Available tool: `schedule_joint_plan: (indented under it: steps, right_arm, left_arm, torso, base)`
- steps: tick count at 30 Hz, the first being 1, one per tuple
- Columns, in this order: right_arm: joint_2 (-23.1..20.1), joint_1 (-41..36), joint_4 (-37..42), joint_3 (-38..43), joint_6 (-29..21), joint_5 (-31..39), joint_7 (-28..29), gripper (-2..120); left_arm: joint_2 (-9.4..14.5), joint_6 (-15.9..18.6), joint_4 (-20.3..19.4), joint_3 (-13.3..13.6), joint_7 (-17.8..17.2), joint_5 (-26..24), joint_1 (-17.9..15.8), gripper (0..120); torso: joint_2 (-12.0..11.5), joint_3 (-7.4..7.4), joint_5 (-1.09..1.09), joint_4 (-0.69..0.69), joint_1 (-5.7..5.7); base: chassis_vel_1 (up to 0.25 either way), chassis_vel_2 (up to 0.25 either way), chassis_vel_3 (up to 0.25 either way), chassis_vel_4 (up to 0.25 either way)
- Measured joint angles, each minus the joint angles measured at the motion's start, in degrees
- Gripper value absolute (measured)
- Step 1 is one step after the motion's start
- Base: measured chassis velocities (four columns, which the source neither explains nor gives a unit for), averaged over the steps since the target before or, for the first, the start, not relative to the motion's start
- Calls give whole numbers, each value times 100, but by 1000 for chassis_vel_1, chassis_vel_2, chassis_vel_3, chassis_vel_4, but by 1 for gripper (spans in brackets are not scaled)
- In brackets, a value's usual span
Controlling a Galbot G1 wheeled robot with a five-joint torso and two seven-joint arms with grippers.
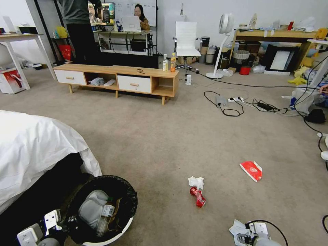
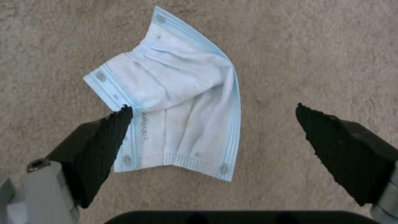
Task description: Pick up the trash bin and place the garbage on the floor into it.
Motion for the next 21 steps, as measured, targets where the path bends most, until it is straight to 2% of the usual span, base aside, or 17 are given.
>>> schedule_joint_plan:
  steps: [21]
  right_arm:
    - [124, 282, -314, -242, 76, -116, -68, 100]
  left_arm:
    - [-20, 0, 4, -1, 4, 4, -6, 1]
  torso:
    - [0, 0, 0, 0, 0]
  base:
    - [0, 0, 0, 0]
